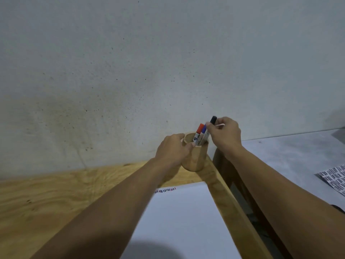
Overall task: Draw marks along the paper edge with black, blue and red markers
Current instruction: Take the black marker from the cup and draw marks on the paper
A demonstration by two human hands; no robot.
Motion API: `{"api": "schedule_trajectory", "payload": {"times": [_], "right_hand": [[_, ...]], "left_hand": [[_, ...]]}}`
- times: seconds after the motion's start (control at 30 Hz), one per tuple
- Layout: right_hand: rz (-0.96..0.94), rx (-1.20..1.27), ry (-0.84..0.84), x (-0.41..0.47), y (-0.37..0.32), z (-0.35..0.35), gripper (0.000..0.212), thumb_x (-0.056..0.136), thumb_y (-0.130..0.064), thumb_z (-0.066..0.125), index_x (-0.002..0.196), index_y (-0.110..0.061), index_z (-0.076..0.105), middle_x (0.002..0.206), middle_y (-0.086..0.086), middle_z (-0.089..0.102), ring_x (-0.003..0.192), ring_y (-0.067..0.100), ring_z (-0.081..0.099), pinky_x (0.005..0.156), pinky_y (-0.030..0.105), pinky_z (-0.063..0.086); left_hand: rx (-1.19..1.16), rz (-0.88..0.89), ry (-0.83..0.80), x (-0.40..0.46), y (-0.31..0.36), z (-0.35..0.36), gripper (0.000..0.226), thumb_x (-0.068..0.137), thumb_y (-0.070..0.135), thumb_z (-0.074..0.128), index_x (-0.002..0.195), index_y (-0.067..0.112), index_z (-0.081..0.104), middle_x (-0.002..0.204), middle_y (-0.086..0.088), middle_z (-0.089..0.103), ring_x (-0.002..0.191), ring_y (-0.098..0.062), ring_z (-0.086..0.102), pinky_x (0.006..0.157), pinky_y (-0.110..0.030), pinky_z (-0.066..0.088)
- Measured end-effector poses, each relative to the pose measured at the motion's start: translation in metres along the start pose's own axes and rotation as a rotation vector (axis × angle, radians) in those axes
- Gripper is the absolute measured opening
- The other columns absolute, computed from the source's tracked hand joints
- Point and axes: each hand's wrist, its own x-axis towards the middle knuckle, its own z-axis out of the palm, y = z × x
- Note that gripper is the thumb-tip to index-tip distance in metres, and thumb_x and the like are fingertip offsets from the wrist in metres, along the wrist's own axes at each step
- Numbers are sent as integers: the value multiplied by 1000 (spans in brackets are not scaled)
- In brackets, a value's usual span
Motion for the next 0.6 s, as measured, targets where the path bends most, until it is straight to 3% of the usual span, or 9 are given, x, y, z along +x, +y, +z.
{"api": "schedule_trajectory", "payload": {"times": [0.17,0.3,0.37,0.53,0.6], "right_hand": [[-220,208,-55,-10,-32,-15,11,101,-25,51,110,-20,52,94,2,65,83,16,69,73,26,56],[-273,272,-161,-25,-49,-21,25,102,-25,48,125,-20,56,88,1,59,70,10,62,57,23,55],[-285,230,-243,-32,-50,-23,29,102,-21,50,129,-17,60,85,-1,61,68,9,60,58,25,52],[-165,190,-471,-52,-45,-25,17,93,-6,64,107,0,72,84,13,72,60,6,66,52,15,51],[-141,226,-504,-59,-43,-24,15,91,-4,67,102,2,75,77,10,73,58,5,68,51,13,49]], "left_hand": [[-114,33,54,4,5,-17,54,88,35,63,136,13,50,142,-8,52,128,-24,50,104,-37,42],[-581,-38,119,-1,20,-47,31,87,22,66,117,13,66,119,-6,68,103,-17,63,92,-33,53],[-768,-64,81,-6,22,-61,22,85,18,68,107,12,71,108,-10,72,91,-19,68,85,-36,58],[-876,-74,-2,-17,10,-70,24,84,9,69,108,6,70,102,-12,70,77,-18,67,70,-29,58],[-887,-68,-64,-23,3,-69,21,85,6,67,105,5,71,96,-9,70,74,-15,66,65,-25,55]]}}
